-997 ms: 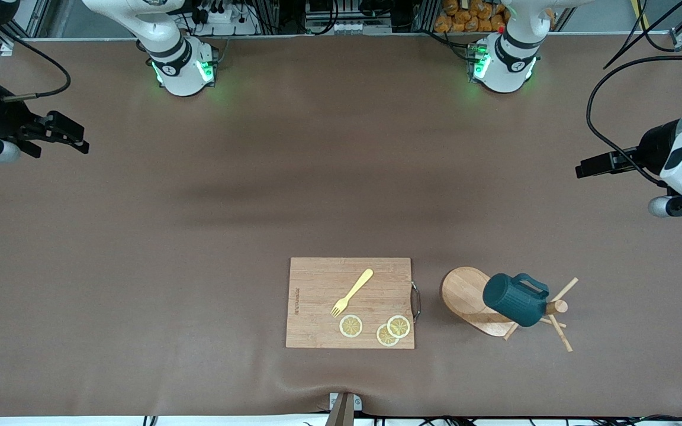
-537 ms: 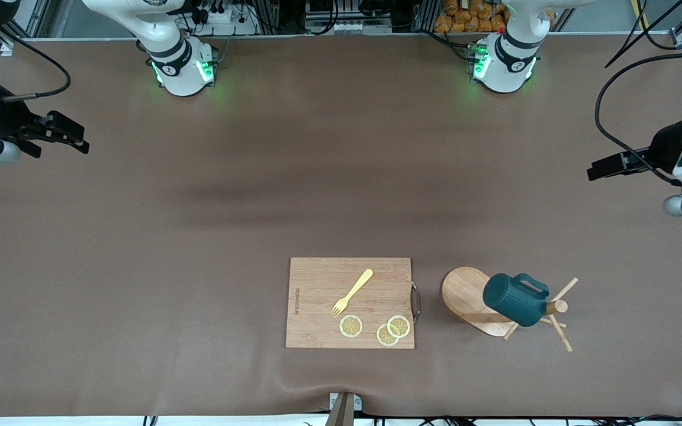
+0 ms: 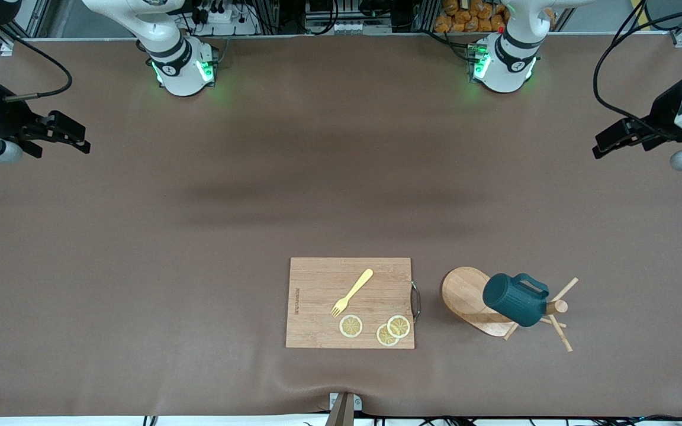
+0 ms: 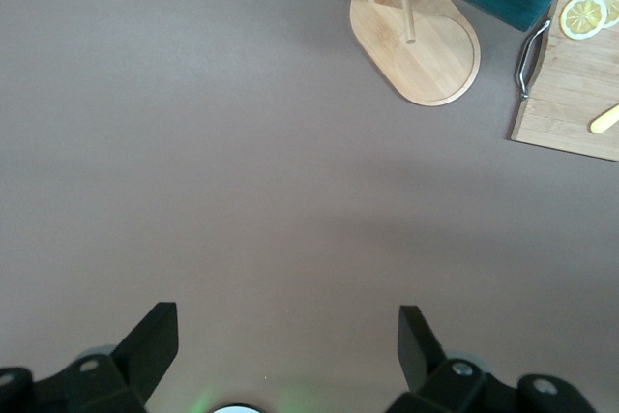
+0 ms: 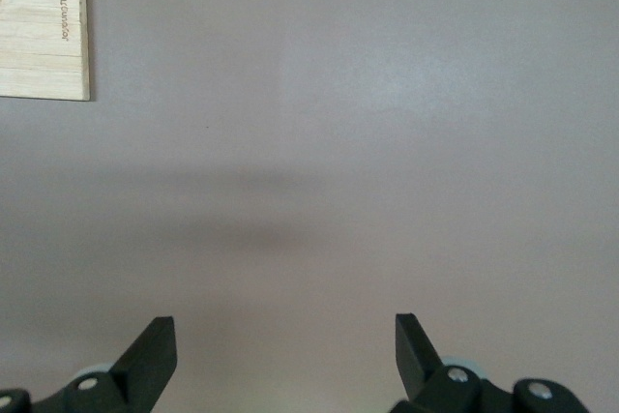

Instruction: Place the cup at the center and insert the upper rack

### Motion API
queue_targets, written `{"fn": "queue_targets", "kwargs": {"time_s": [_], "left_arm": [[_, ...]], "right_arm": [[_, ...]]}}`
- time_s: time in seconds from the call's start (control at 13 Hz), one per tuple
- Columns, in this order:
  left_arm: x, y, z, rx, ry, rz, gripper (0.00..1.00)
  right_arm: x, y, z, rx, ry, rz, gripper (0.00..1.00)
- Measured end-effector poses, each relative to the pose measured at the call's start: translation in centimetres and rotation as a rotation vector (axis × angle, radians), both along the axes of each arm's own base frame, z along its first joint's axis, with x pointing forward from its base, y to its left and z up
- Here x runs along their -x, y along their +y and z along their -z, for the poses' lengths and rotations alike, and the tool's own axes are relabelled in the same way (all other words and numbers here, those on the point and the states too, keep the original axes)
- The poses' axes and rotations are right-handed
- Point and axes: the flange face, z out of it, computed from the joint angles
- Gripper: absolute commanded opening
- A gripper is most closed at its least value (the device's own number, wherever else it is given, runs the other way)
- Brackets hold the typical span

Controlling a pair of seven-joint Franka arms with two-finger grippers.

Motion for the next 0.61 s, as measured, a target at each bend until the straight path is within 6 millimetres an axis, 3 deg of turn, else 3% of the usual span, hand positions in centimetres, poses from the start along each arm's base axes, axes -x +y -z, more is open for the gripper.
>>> {"fn": "queue_targets", "kwargs": {"time_s": [0.31, 0.61], "left_arm": [[0.5, 0.7, -0.7, 0.000, -0.010, 0.004, 1.00], [1.3, -0.3, -1.5, -0.073, 0.017, 0.044, 1.00]], "right_arm": [[0.0, 0.0, 0.0, 0.000, 0.000, 0.000, 1.00], [0.0, 0.1, 0.0, 0.000, 0.000, -0.001, 1.00]]}}
